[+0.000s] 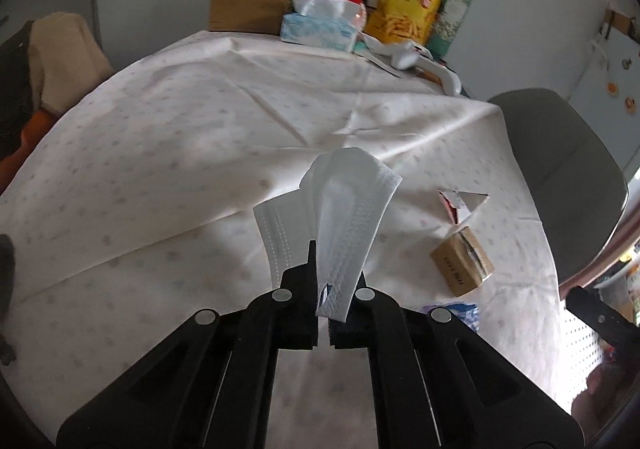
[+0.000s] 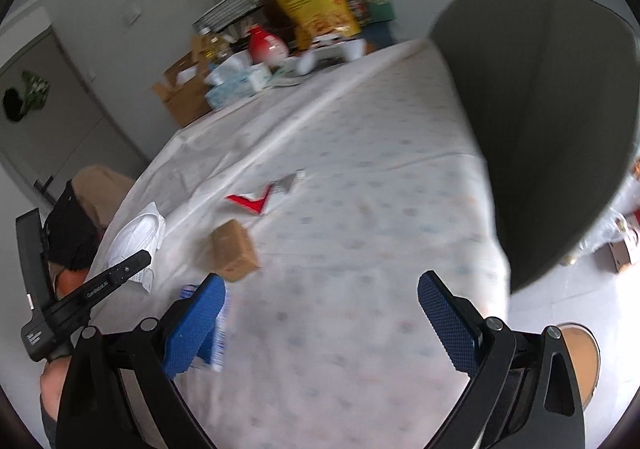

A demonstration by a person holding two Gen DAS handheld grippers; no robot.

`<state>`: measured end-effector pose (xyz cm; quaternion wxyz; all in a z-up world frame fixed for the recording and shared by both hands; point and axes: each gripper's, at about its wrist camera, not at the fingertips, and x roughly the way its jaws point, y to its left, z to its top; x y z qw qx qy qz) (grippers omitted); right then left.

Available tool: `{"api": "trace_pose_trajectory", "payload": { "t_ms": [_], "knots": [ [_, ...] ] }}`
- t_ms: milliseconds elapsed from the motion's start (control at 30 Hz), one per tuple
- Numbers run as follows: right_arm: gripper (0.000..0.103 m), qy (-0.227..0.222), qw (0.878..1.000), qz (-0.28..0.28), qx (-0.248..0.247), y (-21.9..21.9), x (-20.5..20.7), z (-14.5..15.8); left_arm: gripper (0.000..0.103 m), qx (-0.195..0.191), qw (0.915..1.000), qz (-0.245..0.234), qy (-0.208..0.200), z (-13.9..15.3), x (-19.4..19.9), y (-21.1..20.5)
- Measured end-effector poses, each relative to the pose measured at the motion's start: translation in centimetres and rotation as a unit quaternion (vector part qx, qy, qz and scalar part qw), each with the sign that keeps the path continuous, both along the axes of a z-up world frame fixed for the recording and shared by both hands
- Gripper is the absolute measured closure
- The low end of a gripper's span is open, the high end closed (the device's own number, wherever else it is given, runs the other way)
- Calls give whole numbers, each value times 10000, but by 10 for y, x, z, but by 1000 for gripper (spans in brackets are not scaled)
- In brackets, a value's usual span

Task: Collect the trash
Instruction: 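Grasp the small brown cardboard box with the right tool, then carry the white mask and brown box with both tools to the bin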

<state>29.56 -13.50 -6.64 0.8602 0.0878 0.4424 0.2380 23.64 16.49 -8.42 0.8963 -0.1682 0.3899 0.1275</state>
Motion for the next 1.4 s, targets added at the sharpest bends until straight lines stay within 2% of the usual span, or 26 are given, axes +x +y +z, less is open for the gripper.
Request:
{"api": "trace_pose_trajectory", "payload": {
  "t_ms": [267, 500, 533, 567, 600, 933, 1200, 1400],
  "knots": [
    [13, -68, 9978, 562, -351, 63, 6, -4, 99, -59, 9997, 254, -39, 0, -19, 24],
    [13, -107, 9936, 899, -675, 99, 22, -14, 99, -104, 9993, 344, -102, 5, -29, 33],
    [37, -82, 9925, 971, -743, 105, 26, -19, 99, -112, 9993, 335, -112, 6, -29, 32],
    [68, -18, 9912, 1072, -777, 108, 29, -23, 99, -109, 9993, 324, -118, 6, -29, 31],
    [71, 211, 9897, 1229, -704, 109, 32, -28, 99, -107, 9994, 306, -126, 7, -30, 29],
    [71, -34, 9949, 975, -268, 50, 2, -1, 99, -139, 9993, -197, -276, 16, -16, -14],
    [71, -105, 9996, 219, -107, -38, -12, 11, 99, -112, 9948, -955, -340, 26, 9, -83],
    [71, -113, 9989, -424, -140, -105, -20, 12, 99, -211, 9857, -1640, -310, 23, 30, -147]
  ]
}}
